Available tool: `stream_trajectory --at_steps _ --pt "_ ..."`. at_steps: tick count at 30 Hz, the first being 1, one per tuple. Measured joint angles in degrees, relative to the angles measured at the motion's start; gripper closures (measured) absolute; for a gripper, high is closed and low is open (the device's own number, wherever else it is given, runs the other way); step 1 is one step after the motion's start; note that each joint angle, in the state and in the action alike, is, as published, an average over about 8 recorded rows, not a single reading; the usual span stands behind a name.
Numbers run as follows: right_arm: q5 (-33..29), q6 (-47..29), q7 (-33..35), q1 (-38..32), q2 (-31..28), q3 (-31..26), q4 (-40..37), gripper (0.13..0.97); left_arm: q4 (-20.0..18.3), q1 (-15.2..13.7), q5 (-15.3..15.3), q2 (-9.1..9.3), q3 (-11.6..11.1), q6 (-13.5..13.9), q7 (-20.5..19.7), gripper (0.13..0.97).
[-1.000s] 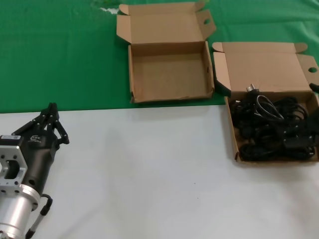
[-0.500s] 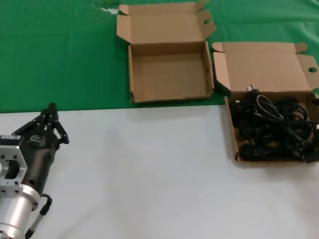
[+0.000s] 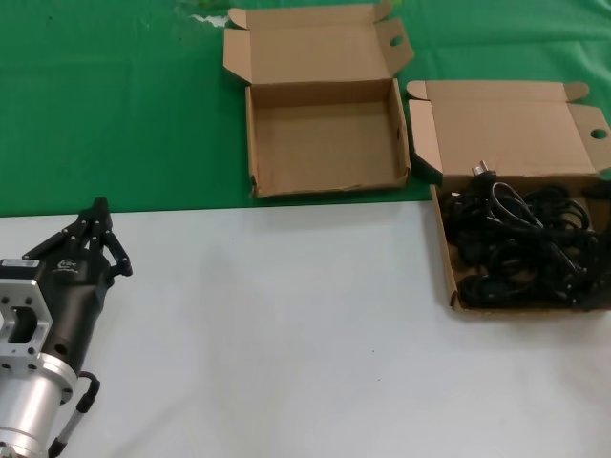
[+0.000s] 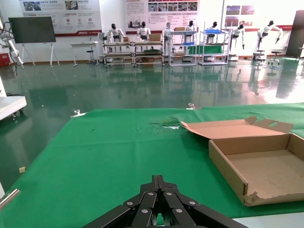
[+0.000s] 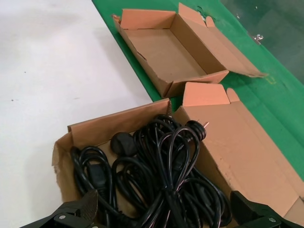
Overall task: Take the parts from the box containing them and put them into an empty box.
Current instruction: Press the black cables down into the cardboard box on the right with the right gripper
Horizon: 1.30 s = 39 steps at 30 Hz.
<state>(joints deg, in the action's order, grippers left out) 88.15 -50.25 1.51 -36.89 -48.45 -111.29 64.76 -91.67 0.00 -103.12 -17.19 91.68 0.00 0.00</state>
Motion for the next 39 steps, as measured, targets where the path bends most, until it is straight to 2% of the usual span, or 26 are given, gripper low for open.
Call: stream_trajectory --at_steps 17,26,34,35,39 --pt "-1.42 1.55 7.23 -2.67 3.54 0.29 -6.0 0.15 0.0 0.0 0.0 0.0 0.0 0.0 -0.03 0.958" --pt "-1.8 2.17 9.18 -3.24 4.77 0.33 -7.68 0.237 0.0 0.0 0.01 0.0 0.0 0.0 -0.02 0.958" --pt "-2.1 2.48 10.0 -3.48 5.47 0.29 -8.1 0.389 0.0 0.0 0.01 0.0 0.0 0.0 -0.02 0.958" --pt "-2.13 2.5 10.04 -3.5 5.52 0.29 -8.14 0.389 0.0 0.0 0.01 0.0 0.0 0.0 -0.02 0.958" --pt "-2.3 2.59 10.12 -3.58 5.67 0.27 -8.3 0.496 0.0 0.0 0.01 0.0 0.0 0.0 -0.02 0.958"
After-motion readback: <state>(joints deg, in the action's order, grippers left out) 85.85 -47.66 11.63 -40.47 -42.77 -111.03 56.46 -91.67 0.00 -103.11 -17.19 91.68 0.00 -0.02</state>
